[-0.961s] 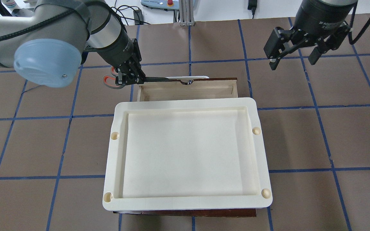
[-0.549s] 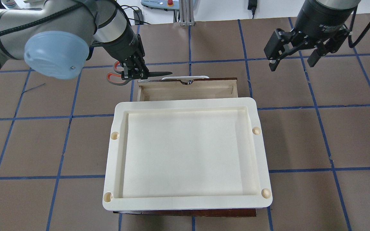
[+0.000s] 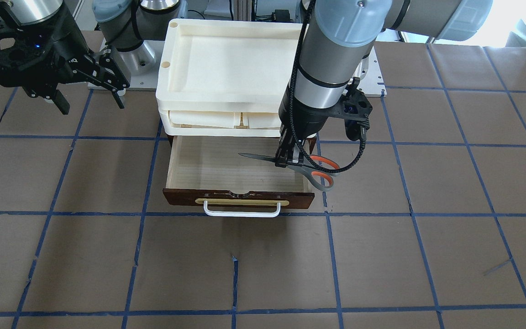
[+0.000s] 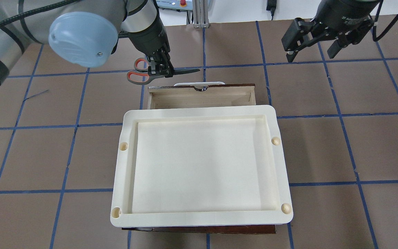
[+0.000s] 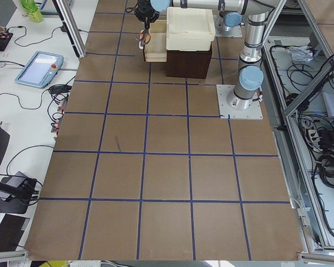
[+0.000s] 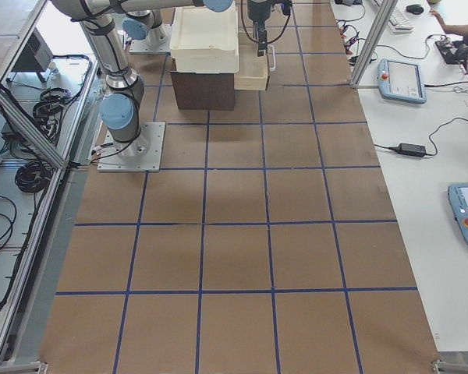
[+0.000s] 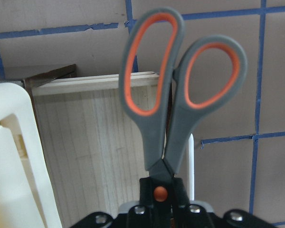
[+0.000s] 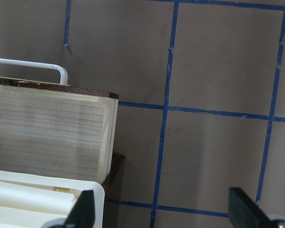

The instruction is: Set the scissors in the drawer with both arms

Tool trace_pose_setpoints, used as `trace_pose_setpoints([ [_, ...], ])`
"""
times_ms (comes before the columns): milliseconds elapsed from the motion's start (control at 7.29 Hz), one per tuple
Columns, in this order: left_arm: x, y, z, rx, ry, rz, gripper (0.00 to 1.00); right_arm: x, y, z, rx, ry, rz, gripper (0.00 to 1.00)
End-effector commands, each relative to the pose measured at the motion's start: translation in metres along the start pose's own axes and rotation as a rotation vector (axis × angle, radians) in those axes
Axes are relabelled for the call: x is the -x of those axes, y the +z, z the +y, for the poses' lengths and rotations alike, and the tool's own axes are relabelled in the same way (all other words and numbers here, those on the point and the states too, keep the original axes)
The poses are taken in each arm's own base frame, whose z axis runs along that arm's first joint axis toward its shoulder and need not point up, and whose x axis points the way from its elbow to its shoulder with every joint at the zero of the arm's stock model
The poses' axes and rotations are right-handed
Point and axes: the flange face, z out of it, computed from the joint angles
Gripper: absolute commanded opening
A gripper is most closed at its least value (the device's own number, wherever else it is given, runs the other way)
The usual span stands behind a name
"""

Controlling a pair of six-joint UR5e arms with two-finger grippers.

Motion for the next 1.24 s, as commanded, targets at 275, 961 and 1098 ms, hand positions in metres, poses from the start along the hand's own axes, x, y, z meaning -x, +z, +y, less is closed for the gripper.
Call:
trace_pose_setpoints([
  [275, -0.001, 0.028, 0.031, -0.016, -0.110, -0.068, 0.15, 0.001, -0.002, -0.002, -0.025, -0.004, -0.002, 1.00],
  [961, -0.002, 0.053, 0.039, -0.020, -0.212, -0.132, 0.15, 0.000, -0.001, -0.002, -0.023, -0.015, -0.001, 1.00],
  [1098, -0.008, 0.064, 0.040, -0.019, -0.210, -0.128, 0.15, 0.000, -0.001, -0.003, -0.023, -0.017, 0.001, 1.00],
])
